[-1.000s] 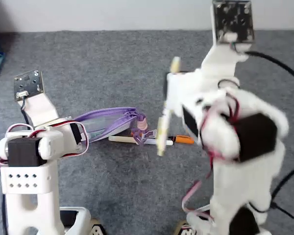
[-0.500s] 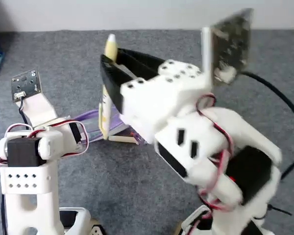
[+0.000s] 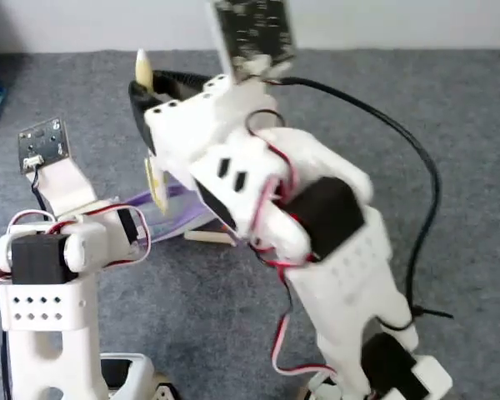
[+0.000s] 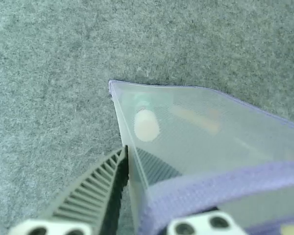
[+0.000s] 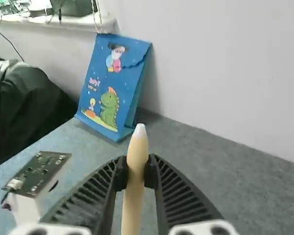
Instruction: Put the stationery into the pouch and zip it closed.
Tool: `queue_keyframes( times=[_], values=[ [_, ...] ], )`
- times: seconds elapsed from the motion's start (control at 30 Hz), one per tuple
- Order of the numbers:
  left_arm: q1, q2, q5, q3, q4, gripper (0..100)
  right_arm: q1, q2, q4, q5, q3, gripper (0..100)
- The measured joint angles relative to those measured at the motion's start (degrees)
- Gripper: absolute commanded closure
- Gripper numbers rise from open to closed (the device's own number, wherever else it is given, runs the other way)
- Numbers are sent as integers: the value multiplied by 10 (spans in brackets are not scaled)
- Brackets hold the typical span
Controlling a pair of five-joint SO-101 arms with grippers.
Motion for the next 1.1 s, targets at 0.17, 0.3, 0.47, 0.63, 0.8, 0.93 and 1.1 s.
queue_keyframes(
  times=[0.17, 0.3, 0.47, 0.63, 0.8, 0.93, 1.1],
  values=[
    [1, 0, 0, 0, 0, 988, 3, 15, -1, 44, 61, 991],
    [1, 0, 0, 1, 0, 988, 9, 9, -1, 64, 74, 991],
    [1, 0, 0, 1, 0, 988, 12, -29, 44, 70, 74, 991],
    [1, 0, 0, 1, 0, 988, 12, -64, 103, 100, 74, 991],
    [1, 0, 0, 1, 0, 988, 12, -96, 161, 142, 74, 991],
    [1, 0, 0, 1, 0, 988, 12, -108, 221, 188, 76, 986],
    [1, 0, 0, 1, 0, 988, 12, -108, 231, 204, 93, 875]
  ],
)
